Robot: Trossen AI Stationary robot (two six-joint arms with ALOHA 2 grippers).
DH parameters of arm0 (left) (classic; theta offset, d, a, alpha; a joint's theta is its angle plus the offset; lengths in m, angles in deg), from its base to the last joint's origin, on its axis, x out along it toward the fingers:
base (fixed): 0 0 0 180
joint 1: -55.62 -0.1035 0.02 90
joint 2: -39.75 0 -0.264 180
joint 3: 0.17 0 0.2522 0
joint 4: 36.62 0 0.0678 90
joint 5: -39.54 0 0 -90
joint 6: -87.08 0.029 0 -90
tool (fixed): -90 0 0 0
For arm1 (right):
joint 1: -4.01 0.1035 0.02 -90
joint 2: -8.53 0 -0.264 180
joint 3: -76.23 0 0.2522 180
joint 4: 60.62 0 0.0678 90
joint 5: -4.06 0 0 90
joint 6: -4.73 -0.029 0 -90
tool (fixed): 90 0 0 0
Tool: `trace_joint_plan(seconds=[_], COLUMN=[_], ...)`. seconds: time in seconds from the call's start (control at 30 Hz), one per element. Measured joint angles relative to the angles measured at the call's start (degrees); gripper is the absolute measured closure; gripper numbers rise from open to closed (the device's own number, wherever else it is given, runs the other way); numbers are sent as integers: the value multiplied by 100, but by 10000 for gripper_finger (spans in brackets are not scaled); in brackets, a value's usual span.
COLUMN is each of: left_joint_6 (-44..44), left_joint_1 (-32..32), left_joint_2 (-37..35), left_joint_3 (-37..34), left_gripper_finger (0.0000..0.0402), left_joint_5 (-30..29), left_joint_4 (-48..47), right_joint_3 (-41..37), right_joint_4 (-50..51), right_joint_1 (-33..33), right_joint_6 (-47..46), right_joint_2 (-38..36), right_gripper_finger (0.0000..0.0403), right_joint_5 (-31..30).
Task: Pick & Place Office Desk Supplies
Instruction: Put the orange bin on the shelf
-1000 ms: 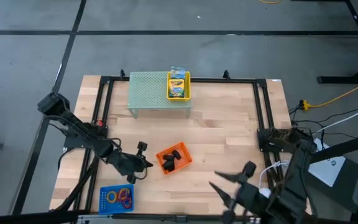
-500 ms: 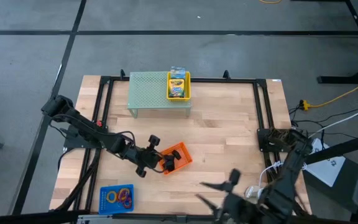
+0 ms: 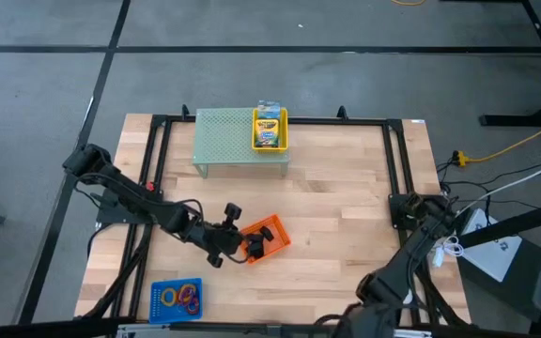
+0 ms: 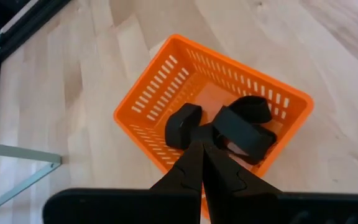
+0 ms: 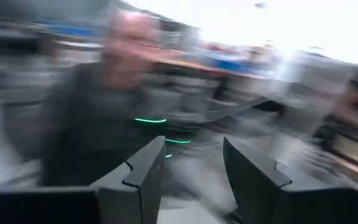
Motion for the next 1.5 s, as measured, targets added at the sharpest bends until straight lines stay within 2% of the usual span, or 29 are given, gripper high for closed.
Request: trace_joint_plan(seconds=[0.03,0.07,0.1,0.2,0.27,0.33,0.5,0.73,1.03,1.2,1.33,1.5], left_joint_6=[10,-11,-80,-308,-283,-162,-52,447,409,727,1038,1155], left_joint_1=[-17,-30,-34,32,126,252,471,491,817,588,363,191], left_joint_2=[0,0,0,3,96,177,523,1109,1147,1154,1154,1167], left_joint_3=[0,0,0,3,0,-6,0,347,1360,1390,1388,1373], left_gripper_finger=[398,398,398,398,398,398,398,398,398,396,373,317], left_joint_5=[1,10,68,195,103,75,442,-384,-159,-94,57,439], left_joint_4=[0,-4,-10,-335,-516,-657,-442,-605,-1434,-1552,-1548,-1540], right_joint_3=[4,2,2,-4,-4,-2,-2,-2,-2,-2,-2,-2], right_joint_4=[276,772,1172,1653,1768,1991,2023,2050,2159,2158,2175,2235], right_joint_1=[-52,-63,-47,-57,-71,-103,-57,-69,-79,-82,-97,-97], right_joint_6=[-1,-196,-548,-1662,-2040,-2117,-1766,-1640,-1698,-1787,-1857,-1859], right_joint_2=[-4,-64,-81,-81,-89,-103,-93,-96,-96,-96,-96,-96], right_gripper_finger=[241,241,241,241,241,241,241,241,241,241,241,241], right_joint_5=[568,511,5,-2024,-2665,-2536,-2083,-2031,-1890,-1878,-1877,-1878])
